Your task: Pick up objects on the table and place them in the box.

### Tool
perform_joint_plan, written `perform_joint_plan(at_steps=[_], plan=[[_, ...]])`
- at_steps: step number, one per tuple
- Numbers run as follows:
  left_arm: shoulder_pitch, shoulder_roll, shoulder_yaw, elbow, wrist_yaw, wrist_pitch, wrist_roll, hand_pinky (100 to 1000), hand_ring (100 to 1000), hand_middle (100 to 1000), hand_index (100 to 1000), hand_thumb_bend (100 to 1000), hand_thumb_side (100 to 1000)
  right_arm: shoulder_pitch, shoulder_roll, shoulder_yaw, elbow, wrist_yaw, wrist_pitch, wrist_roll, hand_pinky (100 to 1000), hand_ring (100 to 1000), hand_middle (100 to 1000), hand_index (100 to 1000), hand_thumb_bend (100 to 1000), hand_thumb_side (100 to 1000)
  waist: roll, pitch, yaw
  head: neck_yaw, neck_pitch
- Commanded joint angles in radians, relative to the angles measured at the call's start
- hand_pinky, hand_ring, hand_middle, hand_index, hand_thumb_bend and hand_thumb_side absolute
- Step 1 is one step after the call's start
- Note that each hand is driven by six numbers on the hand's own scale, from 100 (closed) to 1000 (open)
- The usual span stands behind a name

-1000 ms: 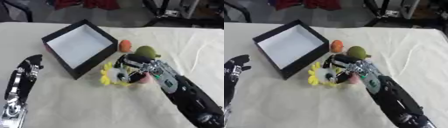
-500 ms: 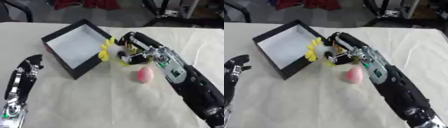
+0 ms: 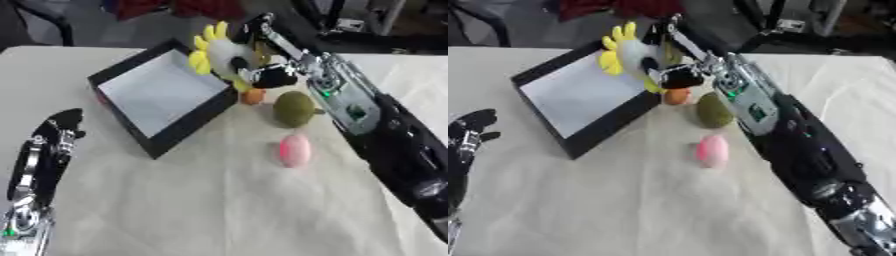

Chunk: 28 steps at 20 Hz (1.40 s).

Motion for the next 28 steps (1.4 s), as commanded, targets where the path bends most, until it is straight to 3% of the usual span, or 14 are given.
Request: perform_joint_plan(at_steps=[1, 8, 14, 17, 18, 21, 23, 25, 28], plan=[[-0.025, -0.006, -0.015, -0.017, 0.009, -0.004, -0.017, 783, 860, 780, 797, 155, 763, -0.049, 0.033, -0.038, 0.066, 0.039, -0.002, -0.01, 589, 401, 179, 334, 100, 100, 0.019, 0.005, 0.018, -0.039, -0.002], [-0.065, -0.022, -0.038, -0.019, 0.021, -0.007, -0.042, 783, 859, 778, 797, 155, 761, -0.098, 0.126, -0.101, 0.267, 0.162, -0.044, -0.028, 600, 417, 211, 367, 100, 100, 0.022, 0.029, 0.082, -0.102, -0.002], [-0.075, -0.028, -0.045, -0.02, 0.025, -0.008, -0.051, 783, 858, 778, 795, 155, 761, -0.111, 0.19, -0.151, 0.394, 0.255, -0.071, -0.089, 622, 454, 332, 506, 100, 100, 0.021, 0.035, 0.1, -0.123, -0.002], [-0.078, -0.03, -0.046, -0.02, 0.026, -0.009, -0.053, 783, 858, 777, 796, 155, 761, -0.107, 0.207, -0.164, 0.431, 0.282, -0.078, -0.113, 628, 469, 371, 569, 100, 155, 0.02, 0.034, 0.102, -0.124, -0.002], [-0.078, -0.03, -0.046, -0.02, 0.026, -0.009, -0.053, 783, 858, 777, 796, 155, 761, -0.106, 0.207, -0.161, 0.437, 0.293, -0.082, -0.119, 648, 495, 431, 640, 100, 265, 0.019, 0.033, 0.103, -0.124, -0.002], [-0.079, -0.03, -0.048, -0.019, 0.027, -0.008, -0.054, 783, 858, 777, 797, 155, 761, -0.101, 0.208, -0.154, 0.445, 0.353, -0.087, -0.138, 700, 599, 635, 795, 330, 532, 0.018, 0.032, 0.102, -0.122, -0.002], [-0.079, -0.031, -0.047, -0.02, 0.027, -0.009, -0.055, 783, 858, 777, 797, 154, 761, -0.098, 0.21, -0.151, 0.448, 0.396, -0.088, -0.145, 735, 677, 762, 880, 417, 628, 0.018, 0.032, 0.102, -0.12, -0.002], [-0.079, -0.031, -0.046, -0.02, 0.027, -0.009, -0.054, 783, 858, 777, 797, 154, 760, -0.096, 0.212, -0.152, 0.448, 0.422, -0.087, -0.15, 765, 737, 829, 931, 443, 662, 0.018, 0.032, 0.101, -0.119, -0.002], [-0.079, -0.03, -0.046, -0.02, 0.027, -0.009, -0.054, 783, 858, 777, 797, 154, 761, -0.094, 0.211, -0.152, 0.44, 0.439, -0.083, -0.162, 784, 758, 855, 943, 484, 694, 0.018, 0.033, 0.1, -0.118, -0.002]])
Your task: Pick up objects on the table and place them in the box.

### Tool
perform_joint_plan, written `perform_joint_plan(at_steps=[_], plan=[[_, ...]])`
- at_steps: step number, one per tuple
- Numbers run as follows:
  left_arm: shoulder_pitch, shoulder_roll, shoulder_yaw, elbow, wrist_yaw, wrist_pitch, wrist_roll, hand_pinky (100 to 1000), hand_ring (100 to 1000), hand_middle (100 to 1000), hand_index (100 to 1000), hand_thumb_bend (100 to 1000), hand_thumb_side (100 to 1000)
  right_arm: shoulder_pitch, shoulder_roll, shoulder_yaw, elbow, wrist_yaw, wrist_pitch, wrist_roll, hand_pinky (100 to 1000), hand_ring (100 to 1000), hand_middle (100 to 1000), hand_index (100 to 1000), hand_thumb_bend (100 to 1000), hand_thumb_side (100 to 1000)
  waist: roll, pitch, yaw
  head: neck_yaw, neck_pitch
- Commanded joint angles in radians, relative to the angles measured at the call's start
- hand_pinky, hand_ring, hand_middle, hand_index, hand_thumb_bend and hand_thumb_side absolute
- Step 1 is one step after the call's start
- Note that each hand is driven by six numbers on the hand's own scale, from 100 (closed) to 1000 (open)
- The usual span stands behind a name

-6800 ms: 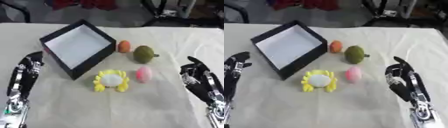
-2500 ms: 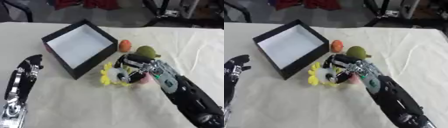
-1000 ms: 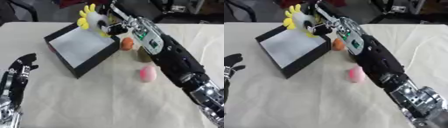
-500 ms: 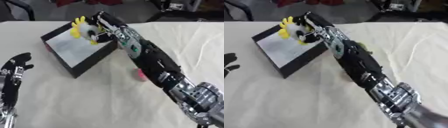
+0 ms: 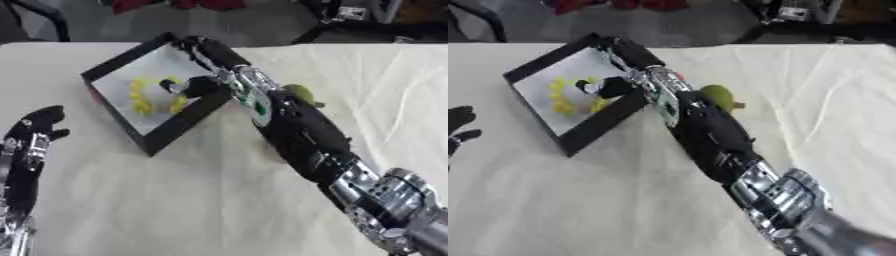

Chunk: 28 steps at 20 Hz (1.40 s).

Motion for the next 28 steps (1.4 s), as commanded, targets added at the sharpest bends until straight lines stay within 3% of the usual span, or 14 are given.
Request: perform_joint_plan(at_steps=[1, 4, 10, 18, 22, 28], plan=[[-0.015, 0.005, -0.001, -0.019, 0.004, -0.002, -0.001, 783, 858, 777, 797, 154, 761, -0.018, -0.003, -0.003, -0.016, 0.021, 0.003, -0.014, 784, 758, 855, 943, 484, 694, 0.011, 0.004, -0.001, 0.002, -0.002], [-0.014, 0.006, 0.002, -0.019, 0.003, -0.001, 0.001, 783, 858, 777, 798, 154, 761, -0.017, -0.011, -0.007, -0.034, 0.008, 0.008, -0.022, 813, 782, 881, 962, 524, 705, 0.011, 0.005, -0.005, 0.006, -0.002], [-0.008, 0.01, 0.01, -0.02, 0.001, 0.0, 0.009, 783, 857, 776, 798, 155, 754, -0.01, -0.063, 0.003, -0.131, -0.098, 0.025, 0.043, 803, 770, 871, 963, 474, 679, 0.007, 0.001, -0.021, 0.02, -0.002], [0.011, 0.026, 0.024, -0.016, -0.008, 0.002, 0.021, 783, 857, 776, 798, 155, 762, 0.056, -0.22, -0.007, -0.335, -0.382, 0.109, 0.166, 788, 753, 849, 959, 425, 647, -0.005, -0.011, -0.069, 0.059, -0.002], [0.016, 0.03, 0.028, -0.016, -0.01, 0.003, 0.026, 783, 857, 776, 799, 155, 763, 0.103, -0.262, -0.01, -0.372, -0.407, 0.142, 0.19, 789, 753, 848, 959, 411, 628, -0.006, -0.013, -0.08, 0.071, -0.002], [0.016, 0.031, 0.031, -0.017, -0.011, 0.003, 0.029, 784, 857, 776, 799, 155, 762, 0.149, -0.274, -0.02, -0.331, -0.365, 0.154, 0.205, 792, 750, 837, 953, 409, 625, -0.006, -0.012, -0.084, 0.078, -0.002]])
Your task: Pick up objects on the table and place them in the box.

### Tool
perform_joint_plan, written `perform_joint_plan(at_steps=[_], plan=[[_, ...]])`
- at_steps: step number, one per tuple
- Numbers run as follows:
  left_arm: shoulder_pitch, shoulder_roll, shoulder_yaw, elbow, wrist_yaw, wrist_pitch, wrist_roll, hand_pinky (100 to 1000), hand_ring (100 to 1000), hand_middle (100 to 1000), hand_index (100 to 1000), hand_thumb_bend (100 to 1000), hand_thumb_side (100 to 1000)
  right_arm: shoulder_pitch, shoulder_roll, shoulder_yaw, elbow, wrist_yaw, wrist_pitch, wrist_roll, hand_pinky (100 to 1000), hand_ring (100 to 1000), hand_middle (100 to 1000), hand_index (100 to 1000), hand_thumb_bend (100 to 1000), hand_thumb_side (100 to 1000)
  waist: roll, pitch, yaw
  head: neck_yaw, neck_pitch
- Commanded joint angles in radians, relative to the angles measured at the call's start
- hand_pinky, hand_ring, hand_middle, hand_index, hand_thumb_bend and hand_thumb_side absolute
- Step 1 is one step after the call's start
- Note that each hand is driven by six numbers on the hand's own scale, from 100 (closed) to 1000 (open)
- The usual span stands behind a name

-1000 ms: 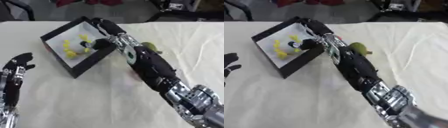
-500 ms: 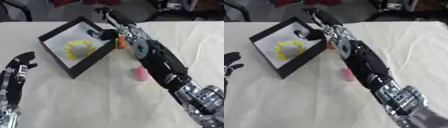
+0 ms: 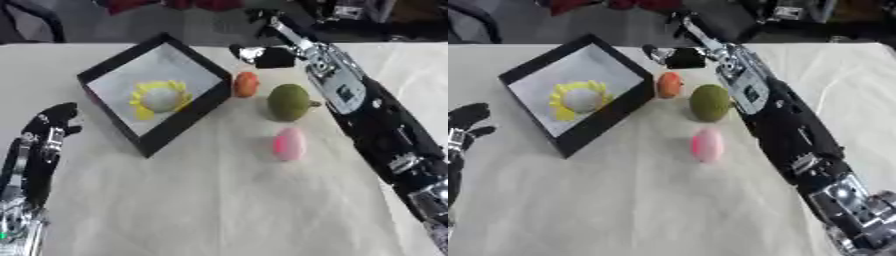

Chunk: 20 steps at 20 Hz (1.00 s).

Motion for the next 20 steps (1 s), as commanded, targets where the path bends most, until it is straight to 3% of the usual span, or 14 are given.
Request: perform_joint_plan(at_steps=[1, 13, 14, 15, 20], plan=[[-0.005, 0.02, 0.009, -0.017, -0.003, -0.001, 0.007, 784, 857, 776, 799, 154, 763, -0.005, -0.024, -0.016, 0.015, 0.027, 0.001, 0.006, 793, 749, 836, 951, 410, 625, -0.005, -0.012, -0.001, 0.005, -0.002], [-0.008, 0.017, 0.008, -0.018, -0.002, -0.001, 0.006, 784, 856, 776, 799, 153, 762, -0.004, 0.006, -0.036, 0.162, 0.111, -0.023, 0.016, 803, 749, 819, 930, 409, 633, 0.001, -0.01, 0.003, 0.003, -0.002], [-0.008, 0.017, 0.008, -0.018, -0.002, -0.001, 0.006, 784, 856, 776, 799, 152, 776, -0.003, 0.006, -0.037, 0.168, 0.123, -0.026, 0.016, 806, 752, 821, 930, 378, 579, 0.001, -0.01, 0.003, 0.003, -0.002], [-0.009, 0.017, 0.009, -0.019, -0.001, -0.001, 0.007, 784, 856, 776, 799, 153, 763, -0.002, 0.003, -0.037, 0.172, 0.135, -0.029, 0.018, 808, 753, 821, 929, 410, 633, 0.001, -0.011, 0.003, 0.005, -0.002], [-0.006, 0.019, 0.011, -0.018, -0.002, 0.0, 0.008, 784, 855, 776, 799, 153, 763, 0.024, -0.027, -0.041, 0.157, 0.159, -0.041, 0.042, 813, 758, 817, 926, 407, 640, -0.001, -0.014, -0.002, 0.015, -0.002]])
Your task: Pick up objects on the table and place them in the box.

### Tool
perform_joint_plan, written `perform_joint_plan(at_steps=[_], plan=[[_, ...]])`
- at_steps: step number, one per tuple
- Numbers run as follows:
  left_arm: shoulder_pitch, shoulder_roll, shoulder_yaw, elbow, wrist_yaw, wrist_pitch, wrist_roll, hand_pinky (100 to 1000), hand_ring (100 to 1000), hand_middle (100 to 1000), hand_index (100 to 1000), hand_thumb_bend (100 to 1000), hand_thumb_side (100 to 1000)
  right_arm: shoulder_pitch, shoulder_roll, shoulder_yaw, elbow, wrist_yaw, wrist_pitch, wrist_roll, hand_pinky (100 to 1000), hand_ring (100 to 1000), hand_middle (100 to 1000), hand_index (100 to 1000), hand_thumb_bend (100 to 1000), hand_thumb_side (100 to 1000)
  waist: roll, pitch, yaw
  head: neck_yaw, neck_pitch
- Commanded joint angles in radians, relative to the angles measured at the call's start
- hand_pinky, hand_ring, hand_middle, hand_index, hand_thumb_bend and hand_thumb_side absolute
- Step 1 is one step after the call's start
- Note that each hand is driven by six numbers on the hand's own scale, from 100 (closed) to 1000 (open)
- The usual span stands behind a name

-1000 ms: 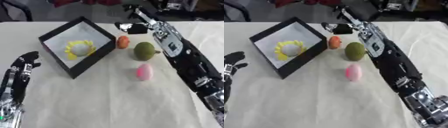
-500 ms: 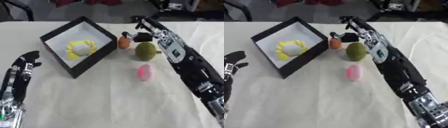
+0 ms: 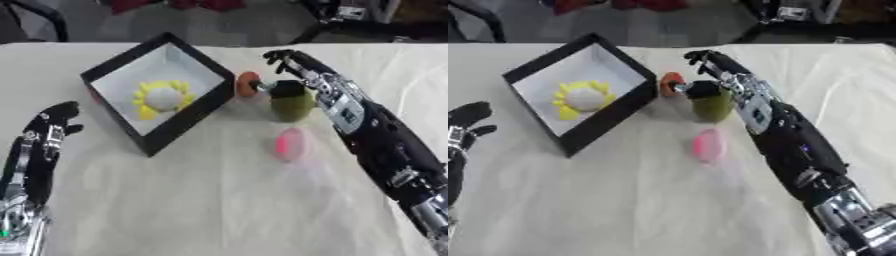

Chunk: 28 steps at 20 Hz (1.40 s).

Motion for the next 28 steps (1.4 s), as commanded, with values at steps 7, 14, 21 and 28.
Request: perform_joint_plan(at_steps=[7, 14, 21, 28], plan=[[0.0, 0.026, 0.013, -0.017, -0.004, -0.002, 0.007, 784, 855, 775, 800, 152, 763, 0.073, -0.099, 0.003, -0.126, -0.035, -0.014, 0.082, 821, 768, 815, 924, 395, 655, -0.007, -0.019, -0.013, 0.02, -0.002], [0.003, 0.031, 0.017, -0.017, -0.006, -0.001, 0.011, 784, 855, 775, 800, 150, 763, 0.166, -0.158, 0.008, -0.242, -0.084, 0.007, 0.131, 823, 770, 810, 915, 385, 655, -0.009, -0.022, -0.02, 0.033, -0.002], [0.004, 0.033, 0.017, -0.017, -0.006, -0.002, 0.011, 784, 854, 775, 800, 149, 763, 0.191, -0.166, 0.005, -0.216, -0.059, 0.012, 0.165, 819, 752, 742, 837, 177, 408, -0.007, -0.023, -0.023, 0.036, -0.002], [0.005, 0.032, 0.017, -0.017, -0.005, -0.001, 0.012, 784, 854, 775, 800, 148, 764, 0.18, -0.16, -0.011, -0.215, -0.015, 0.045, 0.055, 751, 605, 395, 513, 100, 100, -0.006, -0.026, -0.023, 0.038, -0.002]])
